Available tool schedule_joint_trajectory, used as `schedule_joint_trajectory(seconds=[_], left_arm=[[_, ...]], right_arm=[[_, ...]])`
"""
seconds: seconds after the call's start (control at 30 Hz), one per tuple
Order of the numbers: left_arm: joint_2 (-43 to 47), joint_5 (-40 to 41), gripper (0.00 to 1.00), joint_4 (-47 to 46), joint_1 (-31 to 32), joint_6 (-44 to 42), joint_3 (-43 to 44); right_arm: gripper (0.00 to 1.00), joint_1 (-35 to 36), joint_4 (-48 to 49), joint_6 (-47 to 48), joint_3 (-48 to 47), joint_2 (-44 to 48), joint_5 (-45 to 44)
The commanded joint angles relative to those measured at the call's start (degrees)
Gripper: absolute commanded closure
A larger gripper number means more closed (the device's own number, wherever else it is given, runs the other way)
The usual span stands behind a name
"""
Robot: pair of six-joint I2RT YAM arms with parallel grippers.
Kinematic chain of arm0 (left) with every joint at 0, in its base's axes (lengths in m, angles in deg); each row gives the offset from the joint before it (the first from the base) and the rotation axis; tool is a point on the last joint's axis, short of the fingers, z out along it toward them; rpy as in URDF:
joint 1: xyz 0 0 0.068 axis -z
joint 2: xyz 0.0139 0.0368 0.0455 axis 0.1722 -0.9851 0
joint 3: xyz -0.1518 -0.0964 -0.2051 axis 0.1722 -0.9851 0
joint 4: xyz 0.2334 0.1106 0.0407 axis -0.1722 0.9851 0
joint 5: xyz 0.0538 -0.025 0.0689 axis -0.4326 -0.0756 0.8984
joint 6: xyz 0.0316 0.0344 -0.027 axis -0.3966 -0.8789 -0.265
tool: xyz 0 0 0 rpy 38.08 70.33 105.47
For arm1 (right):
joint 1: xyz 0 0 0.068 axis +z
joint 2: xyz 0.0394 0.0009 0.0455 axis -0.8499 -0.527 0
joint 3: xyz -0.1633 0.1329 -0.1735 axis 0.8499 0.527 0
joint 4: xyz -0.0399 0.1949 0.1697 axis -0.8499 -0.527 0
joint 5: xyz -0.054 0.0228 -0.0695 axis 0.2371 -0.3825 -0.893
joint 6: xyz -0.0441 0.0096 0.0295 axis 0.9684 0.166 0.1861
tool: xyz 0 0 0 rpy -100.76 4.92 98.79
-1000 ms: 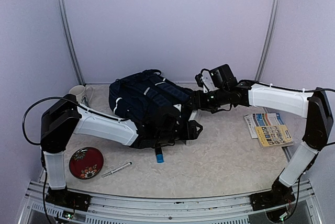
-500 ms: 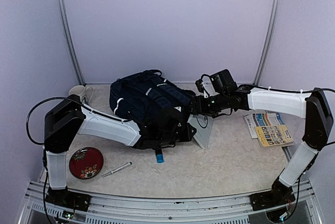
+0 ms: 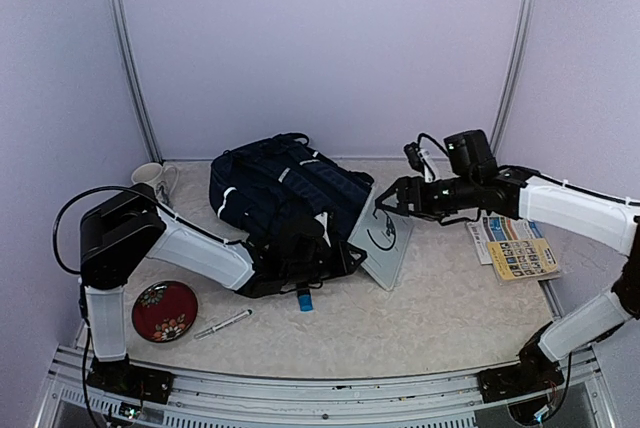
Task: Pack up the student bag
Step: Pick up the book at the center of the board, then pass from the left arm to the right
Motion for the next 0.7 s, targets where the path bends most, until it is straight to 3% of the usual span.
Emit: schedule_joint_trajectory(seconds=[0.0,0.17,0.3,0.43,0.57,0.67], left_arm=[[6.3,-4.0,1.00,-22.6,-0.4,4.7,-5.1],[10.3,-4.2,1.00,-31.8,-0.1,1.0,-7.8],[13.0,-3.8,1.00,-38.1,0.4,-2.1,-10.6],[14.7,-4.4,1.00,-40.0,0.9,-5.0,-11.4],[15.2,-3.9,1.00,-43.3,1.4,-5.8,-12.7],[15.5,-1.8,1.00,-39.9,1.5,-7.0,-12.2]], right_arm=[[0.20,-5.6,4.1,-3.4,9.9,10.8,6.4],[0.01,-8.6,9.9,-6.0,20.7,18.1,8.8],[0.00,-10.1,18.5,-8.1,26.0,19.5,13.9],[0.00,-10.2,23.6,-8.9,28.3,21.5,13.5],[0.00,-10.2,24.1,-9.9,30.0,23.1,11.4],[0.00,-10.2,22.3,-10.6,31.1,25.1,9.3]])
